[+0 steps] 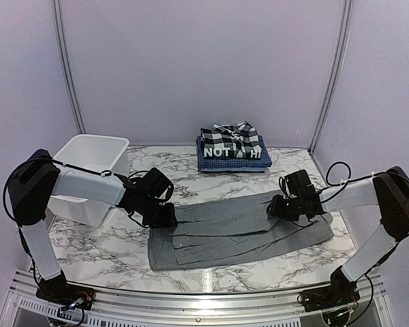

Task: Fold and stack the long sleeve shirts
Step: Rotate the rectangle-folded shirt at the center of the board.

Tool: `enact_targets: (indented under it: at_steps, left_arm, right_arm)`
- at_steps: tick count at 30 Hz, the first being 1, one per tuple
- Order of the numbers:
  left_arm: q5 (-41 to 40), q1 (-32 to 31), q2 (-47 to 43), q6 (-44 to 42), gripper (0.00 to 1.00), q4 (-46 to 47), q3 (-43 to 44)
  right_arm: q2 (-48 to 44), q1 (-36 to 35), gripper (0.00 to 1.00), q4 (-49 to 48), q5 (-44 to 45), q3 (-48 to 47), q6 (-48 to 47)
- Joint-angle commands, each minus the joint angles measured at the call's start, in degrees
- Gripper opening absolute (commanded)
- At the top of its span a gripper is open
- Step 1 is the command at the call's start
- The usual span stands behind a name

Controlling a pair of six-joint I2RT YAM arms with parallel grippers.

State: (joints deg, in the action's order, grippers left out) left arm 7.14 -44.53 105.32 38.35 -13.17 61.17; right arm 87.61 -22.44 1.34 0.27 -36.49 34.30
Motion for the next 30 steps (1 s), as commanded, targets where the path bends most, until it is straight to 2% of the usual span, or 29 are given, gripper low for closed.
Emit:
enact_targets:
  at_steps: [1, 6, 11, 18, 21, 24, 30]
  left_arm:
    - [-5.06, -4.63, -1.27, 10.1, 0.33, 1.84, -4.27]
    - [-6.78, -8.83, -5.3, 16.09, 0.31, 6.29, -7.69]
    - [-8.82, -9.87, -7.98, 15.5, 0.31, 5.34, -8.2]
    - [-11.56, -9.1, -12.76, 9.55, 0.31, -0.09, -6.32]
    - [-11.61, -7.94, -13.36, 7.06, 0.31, -1.61, -5.31]
    - [-10.46, -6.58, -13.34, 5.3, 0.3, -1.77, -4.8]
    - [-10.22, -5.12, -13.08, 3.09, 0.3, -2.1, -4.09]
  right_arm:
    - [5.09, 2.84, 0.49, 6.42, 0.73, -6.39, -6.77]
    - [4.05, 2.53, 0.49, 13.26, 3.17, -13.2, -9.55]
    - [-1.22, -2.5, 0.48, 16.67, 4.63, -13.69, -6.82]
    - [-2.56, -6.92, 0.25, 10.56, 1.94, -5.49, 2.07]
    - [-2.58, -5.41, 0.23, 7.18, 3.39, -1.06, 5.15]
    - [-2.2, -1.88, 0.22, 3.55, 0.88, 2.79, 6.58]
    - [-4.81, -1.08, 0.25, 6.32, 1.22, 2.5, 6.09]
